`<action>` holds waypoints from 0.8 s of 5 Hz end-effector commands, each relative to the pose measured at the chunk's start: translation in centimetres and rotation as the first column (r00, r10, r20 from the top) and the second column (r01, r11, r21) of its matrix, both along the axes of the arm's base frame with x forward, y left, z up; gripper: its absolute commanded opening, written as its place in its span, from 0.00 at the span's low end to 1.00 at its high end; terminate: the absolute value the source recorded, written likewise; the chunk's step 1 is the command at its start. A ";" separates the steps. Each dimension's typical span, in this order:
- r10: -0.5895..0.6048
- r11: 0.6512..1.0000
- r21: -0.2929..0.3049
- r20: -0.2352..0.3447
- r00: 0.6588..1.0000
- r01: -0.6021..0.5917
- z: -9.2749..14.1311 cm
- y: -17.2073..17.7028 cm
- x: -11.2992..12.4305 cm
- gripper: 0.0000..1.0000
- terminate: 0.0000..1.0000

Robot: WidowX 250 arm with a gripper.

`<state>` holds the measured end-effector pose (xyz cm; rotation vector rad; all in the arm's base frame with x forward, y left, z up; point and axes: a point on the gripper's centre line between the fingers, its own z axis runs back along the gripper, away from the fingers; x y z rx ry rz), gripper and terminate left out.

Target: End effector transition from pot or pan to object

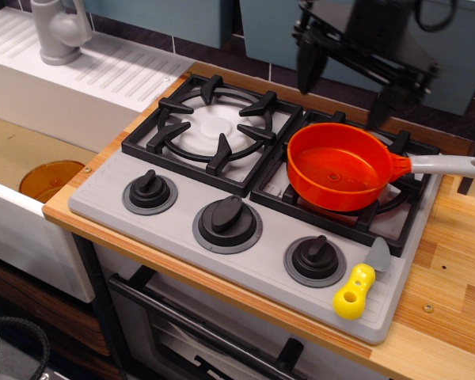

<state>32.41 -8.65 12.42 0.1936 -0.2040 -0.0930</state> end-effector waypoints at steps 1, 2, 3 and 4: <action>0.013 1.000 -0.003 0.072 0.997 -0.013 0.9 -2.0 -2.7 1.00 0.00; 0.016 1.000 -0.006 0.075 0.997 -0.015 0.1 -2.7 -3.8 1.00 0.00; 0.018 1.000 -0.001 0.085 0.996 -0.018 -0.7 -3.5 -4.8 1.00 0.00; 0.020 1.000 0.006 0.106 0.994 -0.021 -2.0 -4.5 -5.7 1.00 0.00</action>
